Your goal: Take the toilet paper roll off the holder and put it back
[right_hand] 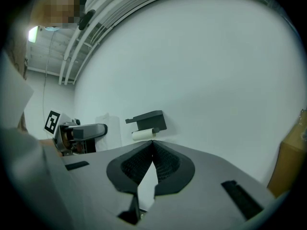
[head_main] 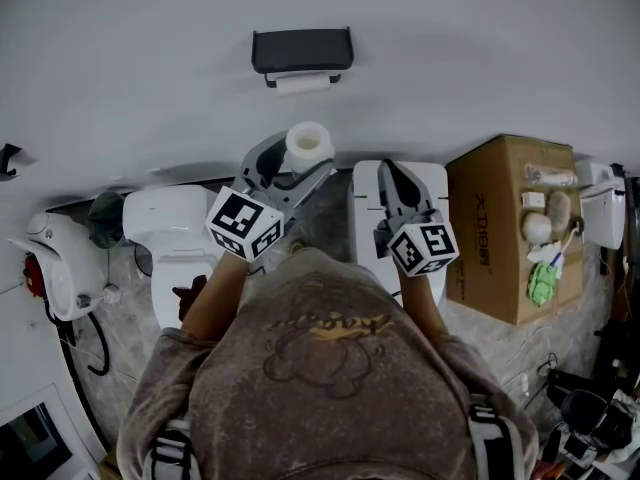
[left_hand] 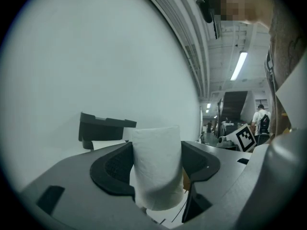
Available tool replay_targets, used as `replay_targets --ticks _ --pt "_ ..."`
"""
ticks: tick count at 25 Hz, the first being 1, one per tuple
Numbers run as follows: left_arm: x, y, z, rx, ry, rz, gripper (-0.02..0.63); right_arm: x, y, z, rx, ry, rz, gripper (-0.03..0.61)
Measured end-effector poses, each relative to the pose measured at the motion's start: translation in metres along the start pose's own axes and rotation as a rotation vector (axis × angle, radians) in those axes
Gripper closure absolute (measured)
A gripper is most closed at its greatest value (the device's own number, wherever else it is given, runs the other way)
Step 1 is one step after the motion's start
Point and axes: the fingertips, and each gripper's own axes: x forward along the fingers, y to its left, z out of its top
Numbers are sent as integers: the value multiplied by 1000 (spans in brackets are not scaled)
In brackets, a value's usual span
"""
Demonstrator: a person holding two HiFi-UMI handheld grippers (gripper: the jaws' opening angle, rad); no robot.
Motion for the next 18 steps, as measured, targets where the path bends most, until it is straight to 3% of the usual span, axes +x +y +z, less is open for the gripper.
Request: replay_targets --ticks 18 --pt "-8 7 11 17 -26 32 300 -1 4 -3 -5 14 10 583"
